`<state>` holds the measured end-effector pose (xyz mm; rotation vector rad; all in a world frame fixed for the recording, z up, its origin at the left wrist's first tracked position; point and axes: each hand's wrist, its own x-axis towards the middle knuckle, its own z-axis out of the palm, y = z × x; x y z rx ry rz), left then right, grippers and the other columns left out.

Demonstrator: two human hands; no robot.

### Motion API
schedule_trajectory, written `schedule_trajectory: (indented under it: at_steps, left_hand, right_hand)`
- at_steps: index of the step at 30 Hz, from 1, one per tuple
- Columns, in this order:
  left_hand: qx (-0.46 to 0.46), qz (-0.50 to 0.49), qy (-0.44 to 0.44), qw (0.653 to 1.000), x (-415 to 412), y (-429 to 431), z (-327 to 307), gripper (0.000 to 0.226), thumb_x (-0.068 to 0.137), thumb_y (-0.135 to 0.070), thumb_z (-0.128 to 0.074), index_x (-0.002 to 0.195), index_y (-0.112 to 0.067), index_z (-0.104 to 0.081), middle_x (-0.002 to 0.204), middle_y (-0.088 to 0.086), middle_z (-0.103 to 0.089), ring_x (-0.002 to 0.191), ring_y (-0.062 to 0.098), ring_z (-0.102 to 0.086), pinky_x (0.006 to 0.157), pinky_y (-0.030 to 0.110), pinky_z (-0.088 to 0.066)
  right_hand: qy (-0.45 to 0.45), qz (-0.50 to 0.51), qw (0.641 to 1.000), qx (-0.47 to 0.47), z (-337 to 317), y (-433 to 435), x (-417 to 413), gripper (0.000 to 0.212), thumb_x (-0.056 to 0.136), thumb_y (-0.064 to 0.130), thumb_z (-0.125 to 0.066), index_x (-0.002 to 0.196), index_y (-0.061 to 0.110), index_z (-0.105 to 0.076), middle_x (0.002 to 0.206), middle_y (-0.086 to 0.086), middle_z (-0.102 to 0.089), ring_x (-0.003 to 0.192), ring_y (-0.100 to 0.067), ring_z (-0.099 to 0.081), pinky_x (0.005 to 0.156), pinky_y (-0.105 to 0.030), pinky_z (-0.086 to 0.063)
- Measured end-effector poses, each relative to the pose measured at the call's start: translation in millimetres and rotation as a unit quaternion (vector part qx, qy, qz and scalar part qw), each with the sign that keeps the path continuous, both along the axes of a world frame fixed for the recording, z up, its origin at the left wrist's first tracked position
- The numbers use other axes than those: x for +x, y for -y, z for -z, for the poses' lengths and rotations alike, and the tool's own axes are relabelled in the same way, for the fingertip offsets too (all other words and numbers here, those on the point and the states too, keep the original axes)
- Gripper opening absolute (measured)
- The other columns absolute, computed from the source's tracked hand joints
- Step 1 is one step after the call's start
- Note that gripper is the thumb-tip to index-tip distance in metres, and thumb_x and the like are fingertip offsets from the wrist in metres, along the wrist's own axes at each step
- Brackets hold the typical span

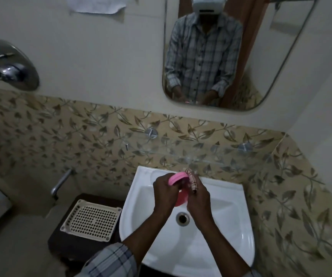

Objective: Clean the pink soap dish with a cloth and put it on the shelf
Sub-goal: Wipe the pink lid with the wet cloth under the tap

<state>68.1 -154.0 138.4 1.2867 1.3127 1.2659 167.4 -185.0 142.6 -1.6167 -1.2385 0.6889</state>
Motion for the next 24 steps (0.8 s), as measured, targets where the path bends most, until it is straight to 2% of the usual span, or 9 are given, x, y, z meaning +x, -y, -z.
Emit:
schedule_trajectory:
  at_steps: [2, 4, 6, 8, 10, 14, 19, 22, 24]
  left_hand:
    - [-0.017, -0.021, 0.042, 0.999, -1.1, 1.8, -0.7, 0.014, 0.080, -0.010, -0.070, 0.084, -0.020, -0.080, 0.074, 0.003, -0.078, 0.073, 0.025, -0.075, 0.072, 0.051, -0.061]
    - [-0.019, -0.017, 0.055, 0.998, 1.2, -0.1, -5.0, 0.013, 0.079, -0.009, -0.069, 0.083, -0.015, -0.080, 0.074, 0.009, -0.077, 0.075, 0.032, -0.074, 0.072, 0.054, -0.061]
    - [-0.015, -0.024, 0.078, 0.997, 2.8, -0.6, -9.4, 0.015, 0.078, -0.009, -0.071, 0.085, -0.017, -0.081, 0.076, 0.006, -0.078, 0.076, 0.029, -0.075, 0.071, 0.047, -0.063]
    - [-0.022, -0.048, 0.130, 0.990, 3.1, 1.9, -8.8, 0.022, 0.077, -0.007, -0.075, 0.085, -0.026, -0.082, 0.078, 0.000, -0.079, 0.076, 0.019, -0.076, 0.068, 0.032, -0.062]
    - [-0.031, -0.066, 0.152, 0.986, 4.1, 7.9, -3.1, 0.022, 0.079, -0.008, -0.077, 0.084, -0.029, -0.081, 0.079, -0.003, -0.079, 0.075, 0.013, -0.075, 0.066, 0.022, -0.059]
    - [-0.065, -0.027, 0.118, 0.990, -2.5, 6.3, -3.8, 0.017, 0.081, -0.015, -0.080, 0.097, -0.020, -0.078, 0.087, -0.002, -0.080, 0.082, 0.013, -0.075, 0.069, 0.022, -0.059]
    - [-0.144, 0.153, -0.078, 0.975, -23.9, -22.2, -20.9, 0.037, 0.071, -0.027, -0.086, 0.104, -0.014, -0.077, 0.097, 0.007, -0.078, 0.090, 0.023, -0.074, 0.078, 0.035, -0.060]
    - [-0.129, 0.120, -0.090, 0.980, -15.4, -26.0, -25.2, 0.026, 0.077, -0.012, -0.080, 0.103, -0.008, -0.077, 0.096, 0.014, -0.078, 0.091, 0.027, -0.074, 0.083, 0.042, -0.061]
    - [-0.079, 0.091, -0.081, 0.989, -14.1, -27.5, -22.6, 0.016, 0.080, -0.006, -0.075, 0.093, -0.013, -0.080, 0.085, 0.006, -0.079, 0.082, 0.015, -0.075, 0.076, 0.036, -0.061]
  right_hand:
    - [0.019, 0.005, 1.000, -0.015, -5.7, -5.4, -2.5, 0.037, 0.099, 0.019, -0.049, 0.134, 0.031, -0.057, 0.128, 0.005, -0.065, 0.112, -0.012, -0.062, 0.092, -0.026, -0.052]
    - [0.046, -0.008, 0.999, 0.025, -10.9, -6.5, -6.2, 0.043, 0.097, 0.012, -0.048, 0.136, 0.031, -0.054, 0.126, 0.016, -0.062, 0.113, 0.001, -0.058, 0.096, -0.017, -0.047]
    - [0.049, -0.011, 0.999, 0.019, -6.3, -7.3, -2.7, 0.037, 0.100, 0.018, -0.047, 0.133, 0.033, -0.055, 0.116, 0.021, -0.063, 0.102, 0.011, -0.058, 0.084, -0.005, -0.044]
    - [0.039, 0.001, 0.999, -0.029, 0.4, -8.8, 4.2, 0.024, 0.101, 0.028, -0.048, 0.119, 0.032, -0.062, 0.099, 0.009, -0.069, 0.080, -0.002, -0.063, 0.065, -0.012, -0.045]
    - [0.044, 0.008, 0.998, -0.033, 5.0, -12.6, 9.1, 0.018, 0.098, 0.027, -0.053, 0.110, 0.027, -0.066, 0.092, 0.000, -0.070, 0.073, -0.012, -0.061, 0.060, -0.020, -0.044]
    - [0.136, -0.002, 0.991, 0.015, 8.0, -16.0, 14.4, 0.025, 0.090, 0.012, -0.063, 0.115, 0.013, -0.068, 0.102, -0.003, -0.075, 0.093, -0.018, -0.069, 0.075, -0.021, -0.049]
    - [0.242, -0.059, 0.965, 0.085, 6.6, -20.4, 30.1, 0.036, 0.087, 0.010, -0.071, 0.122, 0.007, -0.066, 0.120, -0.011, -0.069, 0.112, -0.026, -0.064, 0.099, -0.041, -0.051]
    - [0.259, -0.049, 0.960, 0.095, 0.8, -25.8, 17.0, 0.046, 0.081, 0.000, -0.074, 0.126, 0.004, -0.063, 0.126, -0.015, -0.065, 0.119, -0.032, -0.061, 0.102, -0.046, -0.049]
    - [0.291, -0.042, 0.941, 0.167, -0.4, -22.7, 15.0, 0.061, 0.069, -0.018, -0.074, 0.127, -0.003, -0.060, 0.129, -0.021, -0.062, 0.126, -0.036, -0.055, 0.107, -0.048, -0.044]
